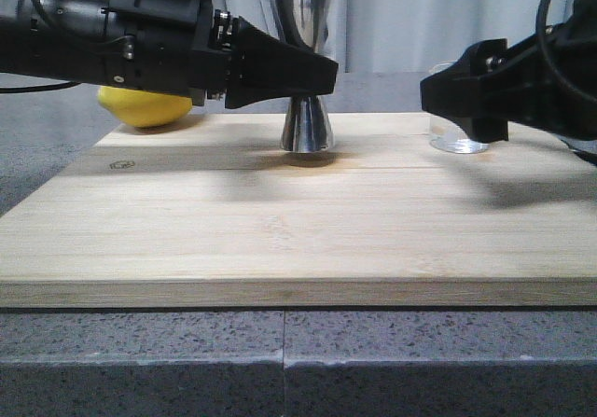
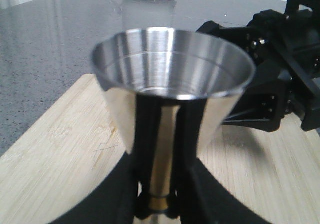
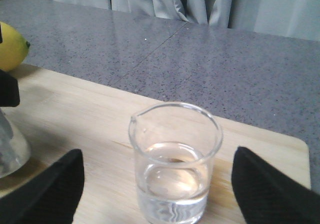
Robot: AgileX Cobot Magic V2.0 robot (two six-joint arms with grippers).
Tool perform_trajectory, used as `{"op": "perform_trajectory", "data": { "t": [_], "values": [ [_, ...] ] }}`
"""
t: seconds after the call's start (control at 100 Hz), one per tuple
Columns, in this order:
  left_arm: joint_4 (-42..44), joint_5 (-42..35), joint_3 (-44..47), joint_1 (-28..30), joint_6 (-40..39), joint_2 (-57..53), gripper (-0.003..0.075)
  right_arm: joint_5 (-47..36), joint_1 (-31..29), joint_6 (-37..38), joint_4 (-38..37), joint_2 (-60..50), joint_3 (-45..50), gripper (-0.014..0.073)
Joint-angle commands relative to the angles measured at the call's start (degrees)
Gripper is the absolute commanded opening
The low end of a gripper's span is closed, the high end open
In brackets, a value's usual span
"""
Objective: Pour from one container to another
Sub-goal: 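Grasp the glass beaker with the right gripper and lift it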
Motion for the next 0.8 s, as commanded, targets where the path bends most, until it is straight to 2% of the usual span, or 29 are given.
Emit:
{"op": "perform_trajectory", "data": {
  "t": [0.0, 0.27, 0.46, 0.79],
  "values": [
    [-4.55, 5.91, -1.63, -0.52, -0.39, -2.74, 0.0094, -6.77, -0.09, 0.08, -0.76, 0.14, -1.34, 0.0561],
    [-4.55, 5.91, -1.63, -0.52, -0.39, -2.74, 0.0094, -7.47, -0.22, 0.08, -0.76, 4.37, -3.31, 0.056],
    [-4.55, 5.91, -1.63, -0.52, -0.39, -2.74, 0.0094, -7.69, -0.22, 0.08, -0.76, 7.07, -5.18, 0.0519],
    [-4.55, 5.91, -1.63, -0.52, -0.39, -2.74, 0.0094, -7.98, -1.8, 0.08, -0.76, 10.18, -7.15, 0.0519]
  ]
}}
